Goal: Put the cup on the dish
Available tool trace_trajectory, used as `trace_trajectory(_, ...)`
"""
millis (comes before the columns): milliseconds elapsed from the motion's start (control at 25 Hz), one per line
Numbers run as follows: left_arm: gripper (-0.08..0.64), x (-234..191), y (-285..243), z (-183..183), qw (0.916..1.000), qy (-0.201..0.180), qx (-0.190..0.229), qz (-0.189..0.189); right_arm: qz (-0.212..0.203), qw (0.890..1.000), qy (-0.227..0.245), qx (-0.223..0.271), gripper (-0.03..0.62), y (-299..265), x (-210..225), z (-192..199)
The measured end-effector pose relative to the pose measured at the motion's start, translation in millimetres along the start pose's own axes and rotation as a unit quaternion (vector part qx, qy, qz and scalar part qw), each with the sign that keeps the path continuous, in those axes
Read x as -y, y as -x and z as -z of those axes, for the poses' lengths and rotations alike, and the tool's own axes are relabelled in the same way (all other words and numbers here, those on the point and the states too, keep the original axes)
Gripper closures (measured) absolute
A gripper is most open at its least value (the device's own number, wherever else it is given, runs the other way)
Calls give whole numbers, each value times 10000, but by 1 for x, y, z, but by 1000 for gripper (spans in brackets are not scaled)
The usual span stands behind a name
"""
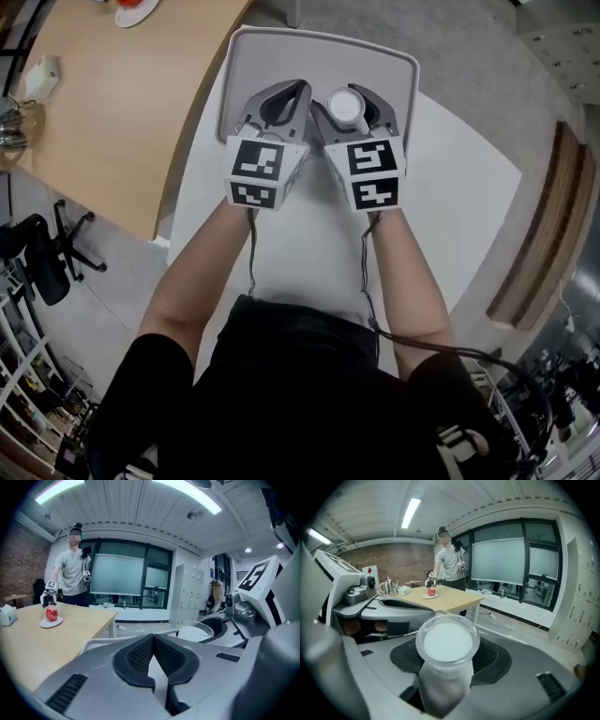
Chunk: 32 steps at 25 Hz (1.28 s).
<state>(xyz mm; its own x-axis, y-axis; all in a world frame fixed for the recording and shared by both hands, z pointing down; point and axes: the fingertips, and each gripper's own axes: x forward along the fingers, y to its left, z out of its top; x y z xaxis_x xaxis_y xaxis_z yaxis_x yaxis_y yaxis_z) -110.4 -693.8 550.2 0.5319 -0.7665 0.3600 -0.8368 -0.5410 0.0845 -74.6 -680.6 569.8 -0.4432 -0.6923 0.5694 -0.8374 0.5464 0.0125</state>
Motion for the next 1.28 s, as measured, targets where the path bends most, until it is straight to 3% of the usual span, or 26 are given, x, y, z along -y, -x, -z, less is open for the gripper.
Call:
trace_trajectory(640, 552, -4, -26, 36, 9995, 12, -292, -124, 101, 9991, -51, -397, 330, -40, 10, 45)
trace_trajectory(1080, 552, -6, -15, 38, 9993, 89, -290, -227, 148, 9995, -236, -120, 328, -41, 8, 50)
trace_trajectory(1280, 552, -5, -5, 24, 9994, 31, -220, -252, 128, 9996, -244, 81, 328, -30, 8, 33)
